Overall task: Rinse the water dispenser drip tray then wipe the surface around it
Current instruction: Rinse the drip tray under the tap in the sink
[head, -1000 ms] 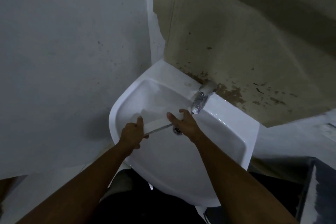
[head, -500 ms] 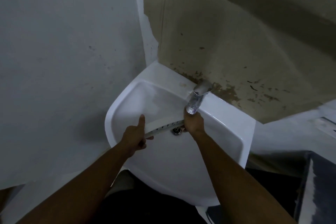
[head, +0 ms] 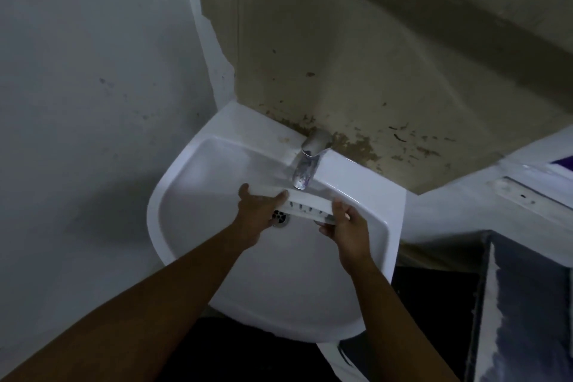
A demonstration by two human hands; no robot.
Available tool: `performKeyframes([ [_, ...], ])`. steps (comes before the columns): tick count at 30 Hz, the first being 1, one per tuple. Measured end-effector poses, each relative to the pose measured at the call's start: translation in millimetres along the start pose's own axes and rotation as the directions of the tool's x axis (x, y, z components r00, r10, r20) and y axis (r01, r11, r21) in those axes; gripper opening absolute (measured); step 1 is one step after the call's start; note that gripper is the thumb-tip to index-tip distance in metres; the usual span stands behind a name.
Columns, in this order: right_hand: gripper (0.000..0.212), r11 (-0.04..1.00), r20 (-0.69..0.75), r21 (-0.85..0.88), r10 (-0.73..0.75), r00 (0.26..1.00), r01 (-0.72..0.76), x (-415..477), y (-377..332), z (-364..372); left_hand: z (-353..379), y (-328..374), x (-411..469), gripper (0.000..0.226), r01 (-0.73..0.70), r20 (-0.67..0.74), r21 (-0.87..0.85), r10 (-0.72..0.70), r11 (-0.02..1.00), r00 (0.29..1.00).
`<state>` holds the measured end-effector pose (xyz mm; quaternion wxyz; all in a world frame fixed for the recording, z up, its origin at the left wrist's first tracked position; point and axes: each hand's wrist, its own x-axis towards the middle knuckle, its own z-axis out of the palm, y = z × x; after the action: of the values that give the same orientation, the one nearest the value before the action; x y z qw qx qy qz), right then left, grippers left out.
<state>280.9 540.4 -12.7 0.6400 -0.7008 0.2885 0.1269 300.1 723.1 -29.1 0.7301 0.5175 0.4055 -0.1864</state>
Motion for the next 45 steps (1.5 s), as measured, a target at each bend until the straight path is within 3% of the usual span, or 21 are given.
performKeyframes([
  [3, 0.023, 0.998, -0.04, -0.03, -0.061, 0.997, 0.06, -12, -6, -9, 19, -6, 1, 0.115, 0.0, 0.04, 0.005, 0.0, 1.0, 0.999],
  [7, 0.021, 0.986, -0.082, -0.088, -0.146, 0.986, 0.139, -27, -10, -22, 31, -4, 7, 0.089, 0.039, 0.168, 0.007, -0.04, 0.999, 0.985],
  [9, 0.025, 0.986, -0.083, -0.1, -0.145, 0.986, 0.136, -33, -7, -29, 38, 1, 7, 0.074, 0.095, 0.115, -0.062, -0.087, 0.994, 0.989],
  [14, 0.023, 0.988, -0.107, -0.066, -0.143, 0.984, 0.137, -46, 7, -34, 53, 1, 16, 0.039, 0.081, -0.131, 0.042, -0.074, 0.996, 0.989],
  [19, 0.024, 0.989, -0.165, -0.027, -0.15, 0.975, 0.148, -49, 6, -32, 44, 6, 20, 0.049, 0.226, -0.171, -0.167, -0.254, 0.96, 0.952],
  [22, 0.022, 0.992, -0.171, -0.009, -0.129, 0.977, 0.13, -46, 8, -36, 51, 5, 17, 0.053, 0.148, -0.178, -0.06, -0.156, 0.987, 0.971],
  [24, 0.023, 0.991, -0.179, -0.023, -0.132, 0.975, 0.13, -46, 11, -35, 62, 2, 6, 0.071, 0.044, -0.094, 0.084, -0.036, 0.996, 0.995],
  [26, 0.023, 0.991, -0.214, -0.024, -0.136, 0.967, 0.133, -47, 12, -34, 69, -3, 0, 0.094, 0.005, -0.034, 0.177, 0.001, 0.984, 0.999],
  [27, 0.023, 0.99, -0.221, -0.017, -0.138, 0.965, 0.138, -48, 12, -35, 70, -4, -1, 0.094, -0.01, -0.031, 0.206, 0.017, 0.978, 0.999],
  [31, 0.022, 0.986, -0.165, -0.034, -0.17, 0.972, 0.166, -56, 12, -42, 62, -2, 14, 0.053, 0.02, -0.045, 0.138, -0.014, 0.99, 0.999],
  [37, 0.024, 0.991, -0.108, 0.007, -0.135, 0.985, 0.137, -49, 11, -57, 47, 12, 12, 0.024, 0.176, -0.007, -0.005, -0.176, 0.984, 0.984],
  [41, 0.028, 0.987, -0.089, 0.046, -0.151, 0.985, 0.155, -39, 8, -61, 36, 18, 4, 0.042, 0.274, 0.202, 0.07, -0.282, 0.959, 0.938],
  [45, 0.033, 0.994, -0.051, -0.038, -0.103, 0.993, 0.101, -31, 11, -54, 17, 19, 0, 0.039, 0.097, 0.319, 0.243, -0.174, 0.965, 0.932],
])
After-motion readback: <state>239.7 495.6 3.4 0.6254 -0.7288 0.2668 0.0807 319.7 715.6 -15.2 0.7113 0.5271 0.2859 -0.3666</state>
